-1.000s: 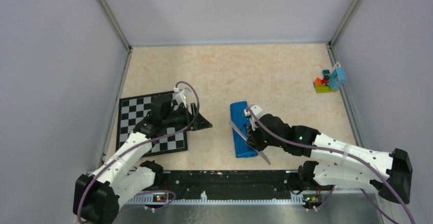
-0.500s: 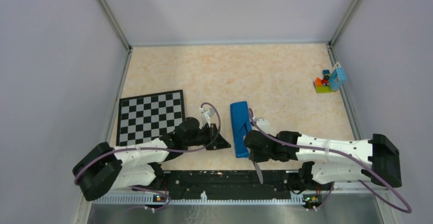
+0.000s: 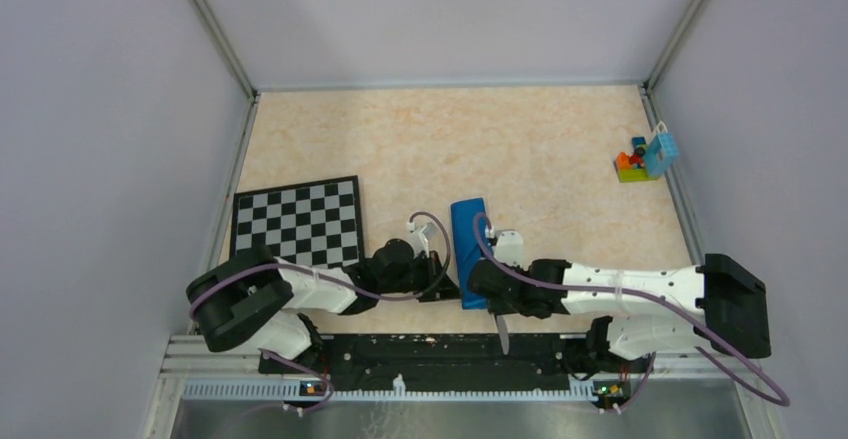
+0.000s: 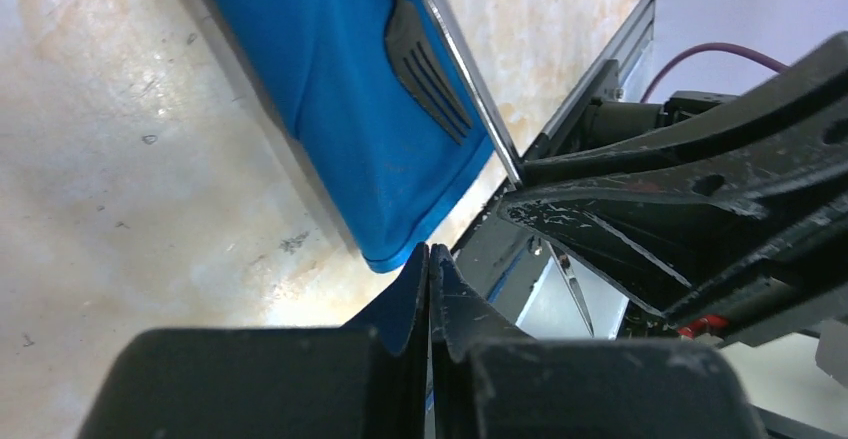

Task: Fold the napkin into a case and place the utensils inside
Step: Insert the knife into the folded napkin.

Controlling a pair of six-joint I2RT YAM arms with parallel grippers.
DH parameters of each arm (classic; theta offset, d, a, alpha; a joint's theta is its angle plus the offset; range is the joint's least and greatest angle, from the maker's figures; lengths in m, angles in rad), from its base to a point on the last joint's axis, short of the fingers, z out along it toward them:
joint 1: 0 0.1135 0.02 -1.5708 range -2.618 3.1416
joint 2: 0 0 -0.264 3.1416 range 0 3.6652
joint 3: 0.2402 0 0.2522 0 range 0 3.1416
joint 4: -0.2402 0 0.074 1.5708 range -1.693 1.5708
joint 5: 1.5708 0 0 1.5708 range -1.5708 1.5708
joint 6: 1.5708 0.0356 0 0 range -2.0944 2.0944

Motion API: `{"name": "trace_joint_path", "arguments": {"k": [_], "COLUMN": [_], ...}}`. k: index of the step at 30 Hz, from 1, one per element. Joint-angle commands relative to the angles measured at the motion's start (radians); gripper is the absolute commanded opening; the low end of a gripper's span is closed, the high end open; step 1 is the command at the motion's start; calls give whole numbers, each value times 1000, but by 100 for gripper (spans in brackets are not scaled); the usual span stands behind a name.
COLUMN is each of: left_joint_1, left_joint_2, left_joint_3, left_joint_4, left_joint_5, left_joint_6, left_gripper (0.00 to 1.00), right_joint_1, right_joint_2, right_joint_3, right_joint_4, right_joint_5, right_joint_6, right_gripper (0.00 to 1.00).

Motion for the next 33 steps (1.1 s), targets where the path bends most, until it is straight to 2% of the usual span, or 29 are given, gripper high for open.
{"name": "trace_joint_path", "arguments": {"k": [1, 7, 18, 26, 33], "left_joint_1": [-7, -14, -26, -26, -25], "left_joint_2": [56, 123, 152, 174, 170], "left_joint_3": [42, 61, 90, 97, 96], "left_joint_4": [54, 63, -55, -89, -95], "left_joint_5": [-10, -6, -41, -34, -39], "left_joint_6": [-25, -7, -16, -32, -28], "left_gripper": [0, 0, 0, 0, 0], "right_joint_1": [10, 10, 8, 8, 8], "right_joint_2": [30, 77, 154, 223, 196], "right_joint_3": [46, 61, 103, 152, 123], "right_joint_4": [58, 88, 106, 48, 21], "right_joint_5": [52, 70, 103, 128, 112], "right_joint_6": [-27, -77, -116, -100, -99], "right_gripper": [0, 0, 0, 0, 0]}}
